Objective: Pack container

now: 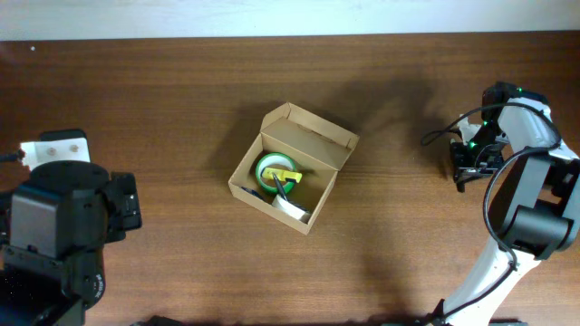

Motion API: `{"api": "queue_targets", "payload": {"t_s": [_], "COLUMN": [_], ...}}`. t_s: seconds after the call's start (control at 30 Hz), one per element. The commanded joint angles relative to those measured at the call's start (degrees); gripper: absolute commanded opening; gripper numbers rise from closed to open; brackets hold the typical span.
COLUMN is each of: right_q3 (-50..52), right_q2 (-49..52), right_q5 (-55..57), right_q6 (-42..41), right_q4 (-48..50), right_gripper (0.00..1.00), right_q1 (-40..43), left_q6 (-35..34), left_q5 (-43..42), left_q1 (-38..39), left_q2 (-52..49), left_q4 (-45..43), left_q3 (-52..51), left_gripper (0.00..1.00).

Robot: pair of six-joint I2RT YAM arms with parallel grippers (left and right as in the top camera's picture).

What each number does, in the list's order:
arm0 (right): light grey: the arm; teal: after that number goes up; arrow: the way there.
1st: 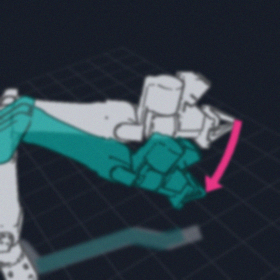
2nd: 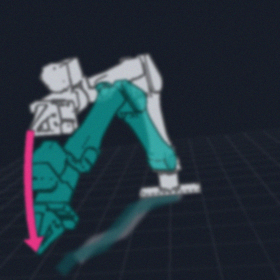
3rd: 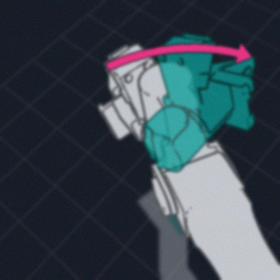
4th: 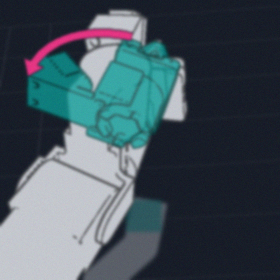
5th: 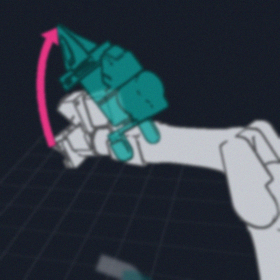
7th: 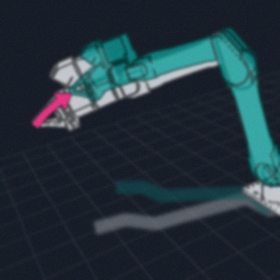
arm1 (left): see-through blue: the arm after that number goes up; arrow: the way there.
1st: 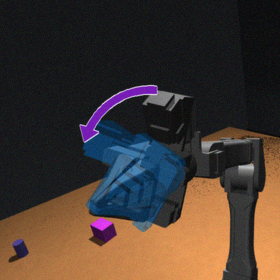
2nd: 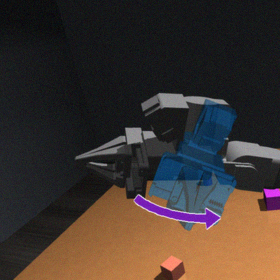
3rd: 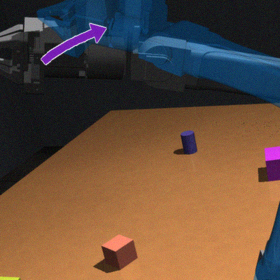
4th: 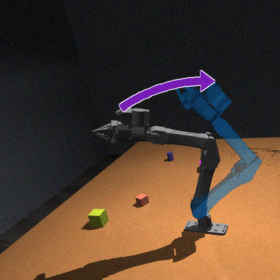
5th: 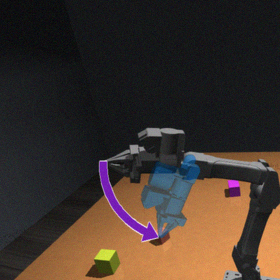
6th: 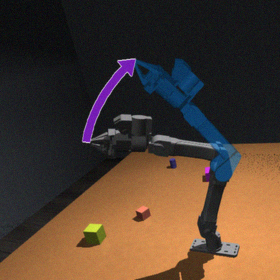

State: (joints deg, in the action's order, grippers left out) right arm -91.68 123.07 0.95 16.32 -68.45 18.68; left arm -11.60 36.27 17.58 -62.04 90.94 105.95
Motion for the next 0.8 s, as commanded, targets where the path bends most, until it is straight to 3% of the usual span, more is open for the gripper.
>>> {"api": "queue_targets", "payload": {"t_s": [0.0, 0.77], "right_q3": [0.44, 2.32], "right_q2": [0.48, 0.48], "right_q5": [-0.35, -0.35], "right_q6": [-0.48, -0.48], "right_q4": [0.15, 2.40], "right_gripper": [0.21, 0.25], "right_q1": [0.20, 0.20], "left_q6": [0.96, 0.96], "left_q5": [0.92, 1.73], "left_q1": [-0.24, -0.24], "left_q2": [-0.09, -0.09], "left_q4": [0.24, 0.02], "left_q3": [-0.17, -0.17], "left_gripper": [0.99, 0.99]}}
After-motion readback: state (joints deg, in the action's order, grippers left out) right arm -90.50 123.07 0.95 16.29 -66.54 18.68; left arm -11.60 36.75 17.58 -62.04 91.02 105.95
